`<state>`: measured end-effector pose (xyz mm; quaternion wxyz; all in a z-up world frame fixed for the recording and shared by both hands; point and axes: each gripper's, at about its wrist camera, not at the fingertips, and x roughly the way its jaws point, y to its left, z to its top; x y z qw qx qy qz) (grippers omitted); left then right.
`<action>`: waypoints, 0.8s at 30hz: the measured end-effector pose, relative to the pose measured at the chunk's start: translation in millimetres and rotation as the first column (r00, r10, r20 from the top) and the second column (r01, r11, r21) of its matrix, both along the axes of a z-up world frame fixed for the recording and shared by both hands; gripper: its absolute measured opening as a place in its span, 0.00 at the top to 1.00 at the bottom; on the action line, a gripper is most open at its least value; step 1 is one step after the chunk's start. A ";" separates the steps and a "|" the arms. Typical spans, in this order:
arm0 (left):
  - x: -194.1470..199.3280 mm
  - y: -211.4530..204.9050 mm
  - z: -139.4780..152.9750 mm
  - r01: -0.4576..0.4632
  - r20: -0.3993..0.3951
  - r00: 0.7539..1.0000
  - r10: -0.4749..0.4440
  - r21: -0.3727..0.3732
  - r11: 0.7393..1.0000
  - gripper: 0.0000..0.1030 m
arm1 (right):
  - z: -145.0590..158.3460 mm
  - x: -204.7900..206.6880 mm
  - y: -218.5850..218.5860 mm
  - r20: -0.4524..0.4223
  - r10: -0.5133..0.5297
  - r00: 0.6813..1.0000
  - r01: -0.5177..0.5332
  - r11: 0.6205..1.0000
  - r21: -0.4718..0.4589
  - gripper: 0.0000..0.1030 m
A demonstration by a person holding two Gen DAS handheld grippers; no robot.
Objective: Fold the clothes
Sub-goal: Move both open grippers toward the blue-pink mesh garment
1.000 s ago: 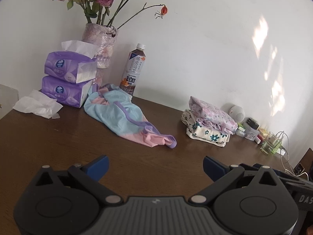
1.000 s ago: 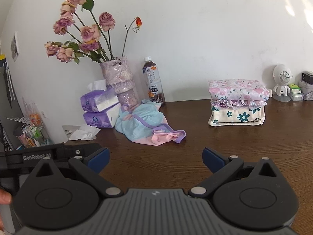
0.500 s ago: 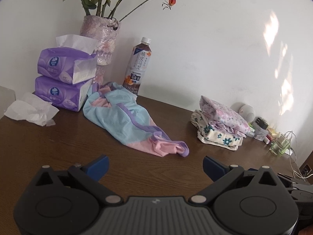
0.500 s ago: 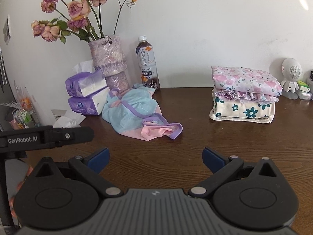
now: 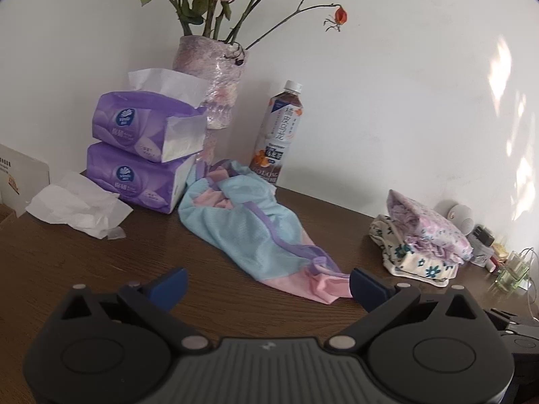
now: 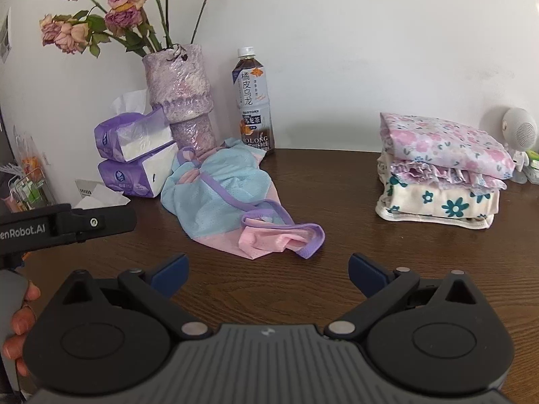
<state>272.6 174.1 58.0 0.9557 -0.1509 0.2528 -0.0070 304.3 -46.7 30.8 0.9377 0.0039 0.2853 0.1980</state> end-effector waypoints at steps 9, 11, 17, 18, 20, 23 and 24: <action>13.0 13.1 -13.8 -0.030 -0.006 1.000 0.030 0.020 0.999 0.01 | -11.6 7.8 24.9 0.043 0.022 0.999 -0.018 0.996 -0.090 0.00; 15.7 13.8 -14.1 -0.033 -0.003 0.999 0.033 0.038 0.999 0.01 | -13.1 10.3 27.1 0.048 0.024 0.999 -0.019 0.996 -0.088 0.00; 24.3 14.9 -14.0 -0.040 0.009 0.999 0.040 0.078 0.996 0.01 | -19.0 12.9 34.4 0.086 0.029 0.996 -0.019 0.993 -0.118 0.00; 25.8 15.0 -15.0 -0.045 0.009 0.999 0.044 0.083 0.996 0.01 | -19.7 12.2 35.4 0.098 0.034 0.995 -0.021 0.991 -0.131 0.00; 28.1 15.6 -17.9 -0.050 0.008 0.999 0.049 0.094 0.994 0.01 | -20.2 13.2 34.3 0.101 0.041 0.994 -0.028 0.991 -0.128 0.00; 30.2 15.5 -21.8 -0.039 0.006 0.999 0.039 0.119 0.992 0.01 | -21.7 18.3 31.6 0.086 0.057 0.995 -0.047 0.992 -0.114 0.01; 30.9 15.5 -22.4 -0.037 0.009 0.999 0.036 0.130 0.991 0.01 | -22.6 20.4 31.6 0.080 0.063 0.995 -0.054 0.992 -0.115 0.01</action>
